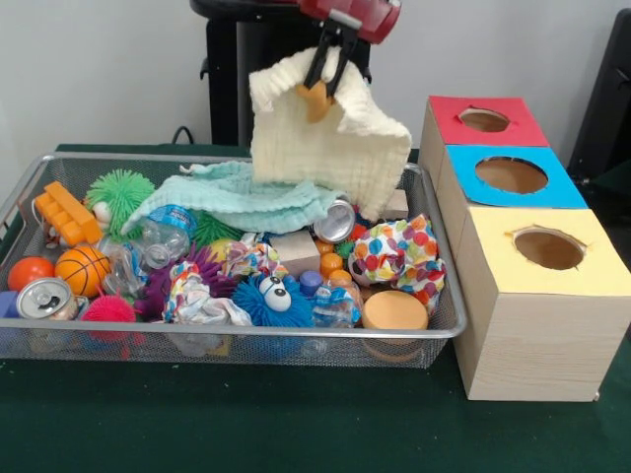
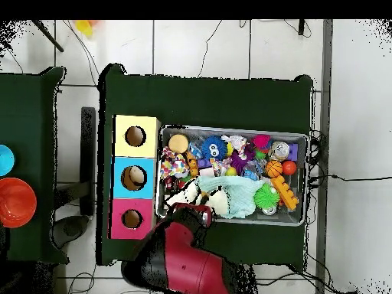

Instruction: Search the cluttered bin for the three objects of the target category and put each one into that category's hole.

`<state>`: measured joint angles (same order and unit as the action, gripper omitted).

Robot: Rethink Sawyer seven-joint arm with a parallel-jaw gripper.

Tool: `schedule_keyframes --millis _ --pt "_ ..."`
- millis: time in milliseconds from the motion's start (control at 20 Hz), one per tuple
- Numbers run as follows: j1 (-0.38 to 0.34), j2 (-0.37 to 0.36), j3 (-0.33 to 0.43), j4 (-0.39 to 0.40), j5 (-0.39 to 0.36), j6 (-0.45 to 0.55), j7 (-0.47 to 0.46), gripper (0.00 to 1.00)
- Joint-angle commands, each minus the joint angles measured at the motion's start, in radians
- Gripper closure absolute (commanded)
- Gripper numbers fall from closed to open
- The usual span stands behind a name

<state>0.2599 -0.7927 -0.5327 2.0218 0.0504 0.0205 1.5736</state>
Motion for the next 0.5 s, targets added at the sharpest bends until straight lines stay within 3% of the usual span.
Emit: schedule_keyframes --millis 50,500 --pt "0.041 -0.06 -0.085 0.015 0.042 0.131 0.213 1.0" --pt "0.055 -0.082 -0.113 -0.019 0.028 0.159 0.191 1.0"
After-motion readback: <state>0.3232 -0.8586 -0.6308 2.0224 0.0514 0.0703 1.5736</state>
